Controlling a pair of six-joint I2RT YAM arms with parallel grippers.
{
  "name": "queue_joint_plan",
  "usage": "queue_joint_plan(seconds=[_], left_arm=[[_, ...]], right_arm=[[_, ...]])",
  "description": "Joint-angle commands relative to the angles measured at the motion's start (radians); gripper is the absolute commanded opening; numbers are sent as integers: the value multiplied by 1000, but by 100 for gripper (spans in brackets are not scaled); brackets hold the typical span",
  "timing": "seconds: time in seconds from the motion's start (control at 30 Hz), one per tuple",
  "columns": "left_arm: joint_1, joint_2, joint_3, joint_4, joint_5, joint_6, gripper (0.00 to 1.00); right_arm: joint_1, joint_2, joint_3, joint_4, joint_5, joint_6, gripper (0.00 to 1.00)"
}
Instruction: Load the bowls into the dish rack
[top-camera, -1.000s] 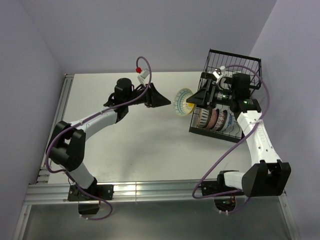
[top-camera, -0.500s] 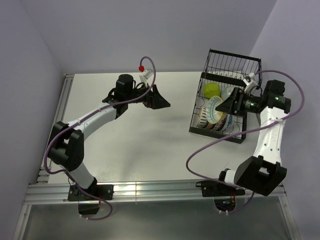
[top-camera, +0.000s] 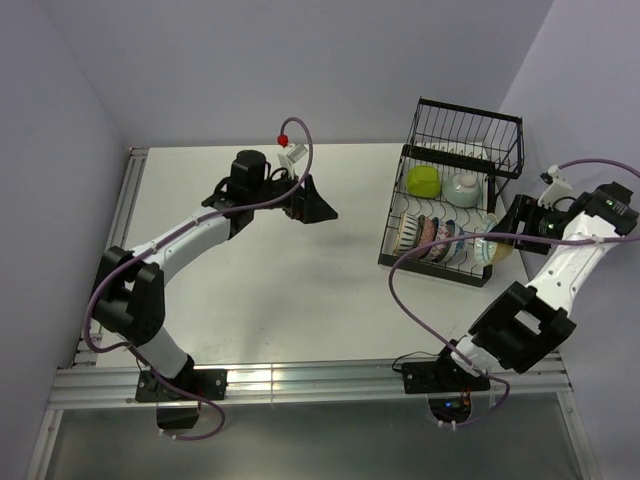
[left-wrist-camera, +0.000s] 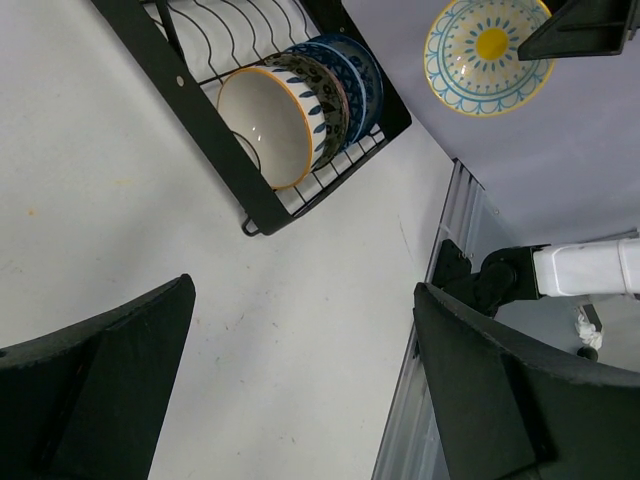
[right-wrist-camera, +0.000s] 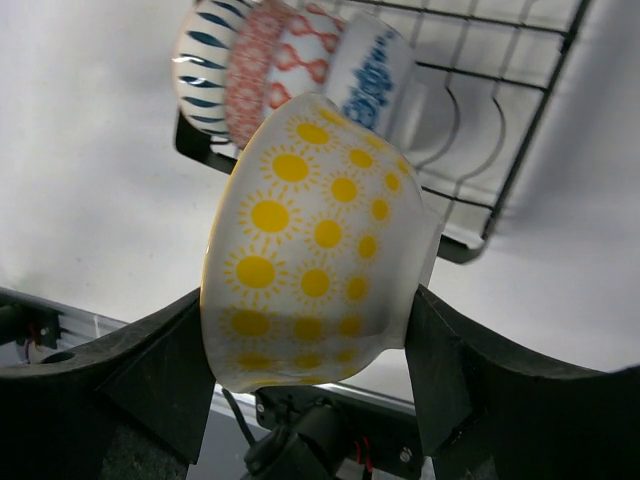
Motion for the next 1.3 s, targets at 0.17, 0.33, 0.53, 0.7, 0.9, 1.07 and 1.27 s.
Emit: queue_joint_plan(seconds=[0.17, 0.33, 0.53, 0.7, 0.9, 1.07, 1.27], left_arm=[[14, -46, -9, -1, 30, 13, 97], [24, -32, 13, -7, 46, 27, 100], [30, -24, 33, -26, 47, 42, 100], [39, -17, 28, -21, 55, 41, 100], [45, -11, 22, -18, 53, 35, 99], [47, -9, 19, -21, 47, 47, 99], [51, -5, 13, -9, 50, 38, 100]], right_arm=[[-56, 53, -8, 13, 101, 1, 0], [-24, 90, -46, 83, 131, 56, 0], [16, 118, -100, 171, 163, 116, 0], [60, 115, -161, 242, 186, 172, 0], [96, 103, -209, 360, 217, 254, 0], [140, 107, -223, 393, 230, 283, 0], [159, 112, -246, 458, 240, 314, 0]])
